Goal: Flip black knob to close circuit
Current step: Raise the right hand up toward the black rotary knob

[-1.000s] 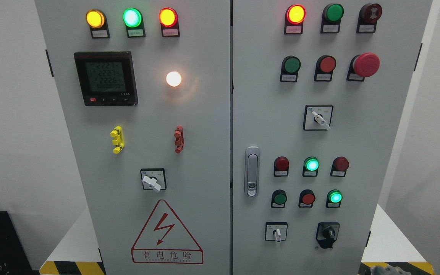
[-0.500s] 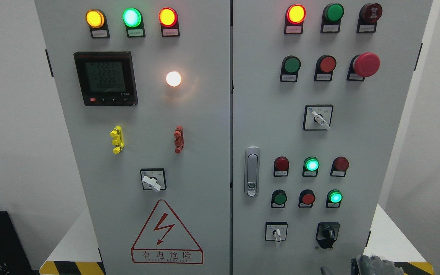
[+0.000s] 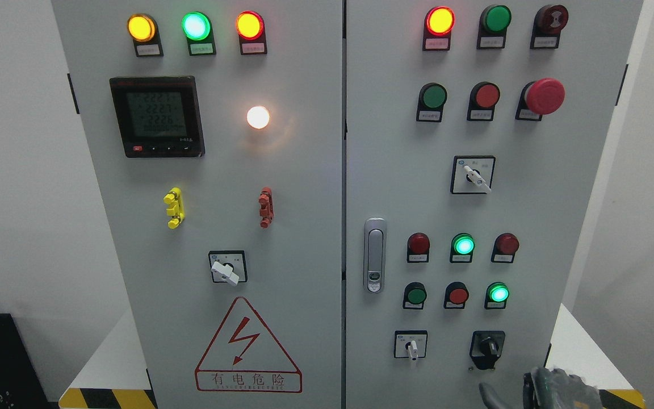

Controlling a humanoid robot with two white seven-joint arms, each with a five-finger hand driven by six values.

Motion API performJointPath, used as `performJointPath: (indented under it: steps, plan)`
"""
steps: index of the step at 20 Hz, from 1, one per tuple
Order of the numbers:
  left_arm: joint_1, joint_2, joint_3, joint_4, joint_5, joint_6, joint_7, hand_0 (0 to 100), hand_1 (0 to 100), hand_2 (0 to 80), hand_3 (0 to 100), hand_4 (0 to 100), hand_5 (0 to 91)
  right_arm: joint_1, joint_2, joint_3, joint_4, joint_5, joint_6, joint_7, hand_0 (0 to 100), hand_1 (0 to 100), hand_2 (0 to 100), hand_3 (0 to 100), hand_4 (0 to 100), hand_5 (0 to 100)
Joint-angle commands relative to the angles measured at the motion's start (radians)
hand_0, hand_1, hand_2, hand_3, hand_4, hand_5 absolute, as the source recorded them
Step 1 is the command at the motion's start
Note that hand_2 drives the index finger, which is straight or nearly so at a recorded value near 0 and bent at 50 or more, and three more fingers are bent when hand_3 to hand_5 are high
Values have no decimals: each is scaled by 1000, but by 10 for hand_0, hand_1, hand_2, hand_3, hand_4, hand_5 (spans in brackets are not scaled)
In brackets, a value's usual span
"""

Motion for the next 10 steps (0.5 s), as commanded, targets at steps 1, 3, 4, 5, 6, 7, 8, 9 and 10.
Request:
performJointPath:
  steps: [1,3,4,5,6,7,8,9,10]
  plan:
    - [1,0,0,1,1,-1,0,120,556,0,0,0,0,-16,4,0,43,-1,0,2,0,70,907,1000,889,893]
    - [1,0,0,1,1,-1,0,120,556,0,0,0,0,-31,7,1,43,-1,2,8,0,74,908,1000,890,894]
    - [-1,0,0,1,1,-1,0,120,556,0,0,0,0,-37,7,1,45,0,2,14,0,79,908,1000,890,895]
    - [1,0,0,-1,1,-1,0,120,556,0,0,0,0,-42,7,1,45,0,2,16,0,80,908,1000,891,895]
    - [1,0,0,1,1,-1,0,120,556,0,0,0,0,-50,7,1,46,0,2,18,0,82,909,1000,891,895]
    - [1,0,0,-1,-2,-1,0,120,556,0,0,0,0,-54,7,1,51,0,3,18,0,83,909,1000,891,896]
    - [1,0,0,1,-2,-1,0,120,556,0,0,0,0,-57,7,1,51,0,3,18,0,84,909,1000,891,896]
    - [-1,0,0,-1,1,-1,0,120,556,0,0,0,0,-62,7,1,57,0,5,18,0,84,909,1000,891,896]
    - [-1,0,0,1,-2,-1,0,120,556,0,0,0,0,-64,7,1,61,0,5,18,0,85,909,1000,891,896]
